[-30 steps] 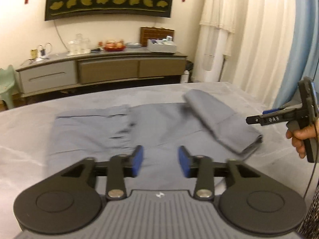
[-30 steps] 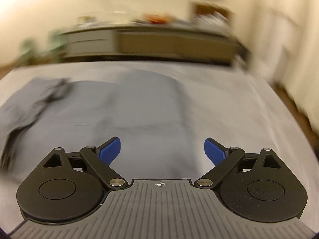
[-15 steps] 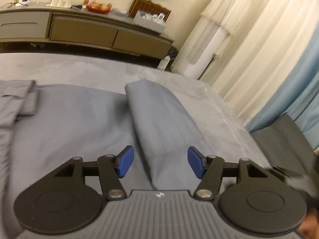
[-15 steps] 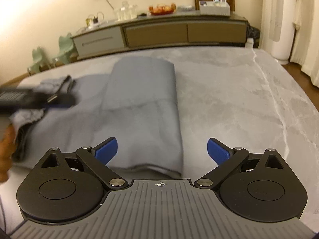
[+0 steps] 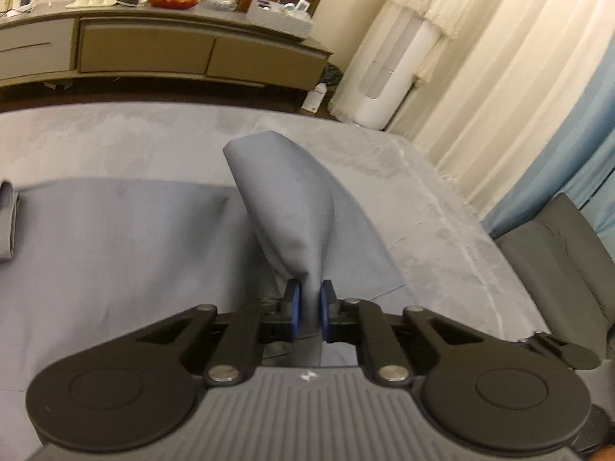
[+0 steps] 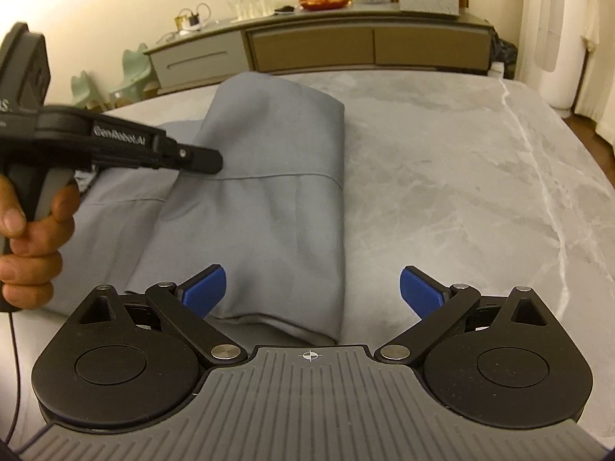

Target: Fold clothes

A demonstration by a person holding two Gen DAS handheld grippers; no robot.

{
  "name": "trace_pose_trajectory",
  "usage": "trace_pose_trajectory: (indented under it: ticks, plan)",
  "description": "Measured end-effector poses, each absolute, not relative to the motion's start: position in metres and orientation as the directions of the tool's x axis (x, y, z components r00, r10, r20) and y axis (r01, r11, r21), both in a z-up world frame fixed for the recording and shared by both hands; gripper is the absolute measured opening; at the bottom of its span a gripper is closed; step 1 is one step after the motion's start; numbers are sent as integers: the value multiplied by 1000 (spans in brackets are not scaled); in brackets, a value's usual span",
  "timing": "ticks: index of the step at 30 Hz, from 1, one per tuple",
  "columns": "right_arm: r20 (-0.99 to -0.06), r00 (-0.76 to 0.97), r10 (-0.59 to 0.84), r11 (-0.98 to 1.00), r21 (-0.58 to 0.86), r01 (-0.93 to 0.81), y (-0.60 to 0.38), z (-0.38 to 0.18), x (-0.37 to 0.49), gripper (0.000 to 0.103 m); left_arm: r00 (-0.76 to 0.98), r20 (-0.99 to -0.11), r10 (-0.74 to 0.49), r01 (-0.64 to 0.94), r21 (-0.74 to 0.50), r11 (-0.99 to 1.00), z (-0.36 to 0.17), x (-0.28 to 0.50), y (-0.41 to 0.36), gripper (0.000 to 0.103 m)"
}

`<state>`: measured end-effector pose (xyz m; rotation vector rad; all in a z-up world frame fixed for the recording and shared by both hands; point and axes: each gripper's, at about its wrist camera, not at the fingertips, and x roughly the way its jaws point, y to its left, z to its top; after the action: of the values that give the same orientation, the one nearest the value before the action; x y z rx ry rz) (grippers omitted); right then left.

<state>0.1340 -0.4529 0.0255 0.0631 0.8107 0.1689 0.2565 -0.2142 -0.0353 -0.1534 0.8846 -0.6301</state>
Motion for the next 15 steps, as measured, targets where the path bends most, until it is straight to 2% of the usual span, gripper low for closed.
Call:
trace_pose_trajectory:
  ticks: [4,9,12,13,15]
  plan:
    - [-714,680,165,986,109,-124,-446,27,135,99,449,-697,-560,411,-395,822,-44,260,-214,13]
    - [-619,763,188,980,63,-191,-425,49,119,99,437,-721,-538,326,-431,842,-64,267,-210,38]
    - [-588,768,256,939,-36,-341,-392,52,101,98,437,-688,-580,301,-495,815,-72,271,-204,37]
    - [-599,759,255,921,-89,-379,-381,48,98,94,428,-680,-595,304,-512,804,-72,272,-205,36]
    - [-617,761,200,888,-215,-407,-362,38,97,85,416,-671,-613,334,-514,790,-70,275,-210,18]
